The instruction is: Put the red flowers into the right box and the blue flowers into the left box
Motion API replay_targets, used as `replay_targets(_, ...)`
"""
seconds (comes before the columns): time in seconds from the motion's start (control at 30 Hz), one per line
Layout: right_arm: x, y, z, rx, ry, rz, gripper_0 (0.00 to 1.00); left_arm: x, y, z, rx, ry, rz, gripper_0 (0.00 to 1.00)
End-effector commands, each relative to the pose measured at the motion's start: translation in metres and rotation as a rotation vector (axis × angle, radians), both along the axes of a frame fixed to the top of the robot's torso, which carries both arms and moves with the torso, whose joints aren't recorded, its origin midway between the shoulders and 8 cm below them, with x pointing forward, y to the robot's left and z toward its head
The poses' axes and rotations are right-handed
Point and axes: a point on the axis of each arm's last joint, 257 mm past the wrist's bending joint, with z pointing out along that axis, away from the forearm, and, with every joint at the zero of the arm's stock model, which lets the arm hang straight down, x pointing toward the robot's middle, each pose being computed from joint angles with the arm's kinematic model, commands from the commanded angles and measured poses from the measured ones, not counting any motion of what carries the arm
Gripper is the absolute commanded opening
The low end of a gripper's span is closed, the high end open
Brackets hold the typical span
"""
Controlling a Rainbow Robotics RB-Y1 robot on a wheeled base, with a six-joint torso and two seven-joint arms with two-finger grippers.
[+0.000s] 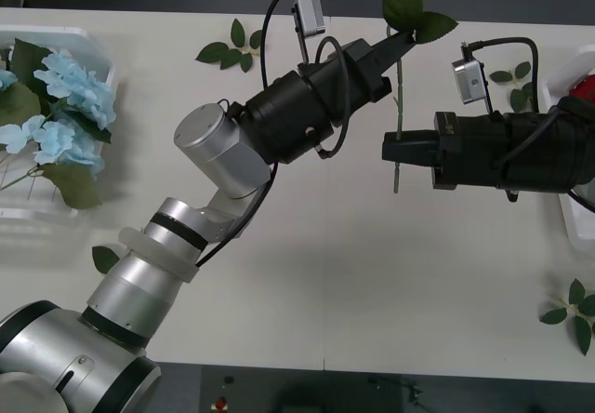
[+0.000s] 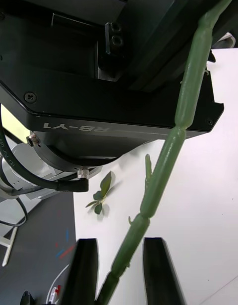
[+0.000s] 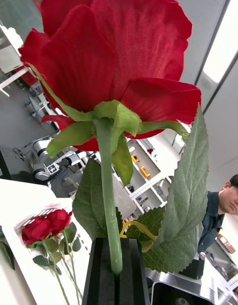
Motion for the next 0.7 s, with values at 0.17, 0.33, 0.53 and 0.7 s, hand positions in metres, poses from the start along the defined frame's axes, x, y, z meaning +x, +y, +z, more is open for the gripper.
replay_targets(0.17, 0.000, 0.011, 0.024, 0.023, -0.002, 0.019, 0.00, -0.003, -0.010, 0.018, 0.004, -0.049, 0.011, 1.00)
replay_targets(0.33, 0.000, 0.011, 0.025, 0.025, 0.002, 0.019, 0.00, 0.002, -0.003, 0.017, 0.007, -0.044, 0.023, 1.00)
replay_targets(0.53, 0.000, 0.012, 0.026, 0.026, 0.010, 0.019, 0.00, 0.006, 0.028, 0.011, 0.018, -0.050, 0.009, 1.00)
replay_targets(0.7, 0.002, 0.012, 0.027, 0.030, 0.020, 0.014, 0.00, 0.006, 0.085, -0.017, 0.148, -0.111, -0.009, 1.00)
